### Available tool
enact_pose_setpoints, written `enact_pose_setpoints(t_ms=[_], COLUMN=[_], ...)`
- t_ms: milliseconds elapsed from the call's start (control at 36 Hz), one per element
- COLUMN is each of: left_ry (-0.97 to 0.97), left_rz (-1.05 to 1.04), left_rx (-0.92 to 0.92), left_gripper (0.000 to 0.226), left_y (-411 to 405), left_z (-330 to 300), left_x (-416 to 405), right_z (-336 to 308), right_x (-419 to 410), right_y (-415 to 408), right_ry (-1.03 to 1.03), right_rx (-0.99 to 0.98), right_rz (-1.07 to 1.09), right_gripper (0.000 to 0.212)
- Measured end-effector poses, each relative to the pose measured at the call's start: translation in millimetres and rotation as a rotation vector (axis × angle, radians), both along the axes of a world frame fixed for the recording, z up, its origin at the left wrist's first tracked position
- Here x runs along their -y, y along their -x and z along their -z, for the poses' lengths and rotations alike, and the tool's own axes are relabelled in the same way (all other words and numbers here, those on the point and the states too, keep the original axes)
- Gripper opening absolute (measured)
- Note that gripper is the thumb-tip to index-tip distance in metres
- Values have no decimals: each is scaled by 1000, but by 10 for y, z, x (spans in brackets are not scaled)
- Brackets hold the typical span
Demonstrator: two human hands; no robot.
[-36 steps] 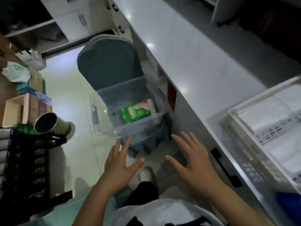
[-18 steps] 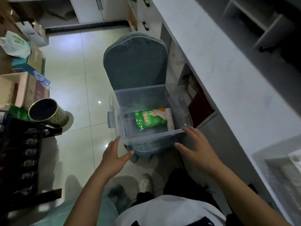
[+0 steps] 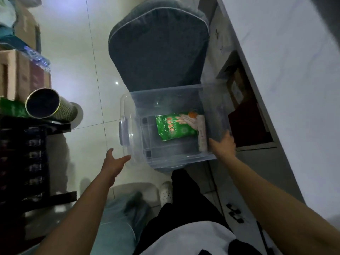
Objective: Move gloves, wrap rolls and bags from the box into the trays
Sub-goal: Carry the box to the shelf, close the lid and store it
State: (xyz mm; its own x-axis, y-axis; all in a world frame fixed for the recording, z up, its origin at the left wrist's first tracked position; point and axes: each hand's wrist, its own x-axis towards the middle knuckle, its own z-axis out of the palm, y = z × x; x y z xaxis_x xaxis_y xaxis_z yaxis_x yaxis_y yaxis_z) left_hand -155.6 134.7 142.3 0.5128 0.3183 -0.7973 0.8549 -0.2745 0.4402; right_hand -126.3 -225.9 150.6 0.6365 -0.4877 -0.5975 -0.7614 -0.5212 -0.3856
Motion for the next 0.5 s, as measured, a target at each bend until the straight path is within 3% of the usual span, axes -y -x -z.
enact_pose_setpoints(t_ms=[111,222,389,500], left_ry=[-34,-33,60,-75], left_rz=[-18,-15,-200,-207], left_rx=[-48,-13,40,133], left_gripper=[96,98,92,70], left_y=[-381,-669,-958,-987], left_z=[310,519,668,646], left_x=[-85,-107,-81,-35], right_z=[292,490,544,538], right_x=[98,198,296,306], right_y=[-406,-634,-747,-728], right_ry=[-89,-59,13,-67], right_rx=[-54,-66,-81,-33], right_rz=[197,212,288,362], right_gripper=[68,50,56,54])
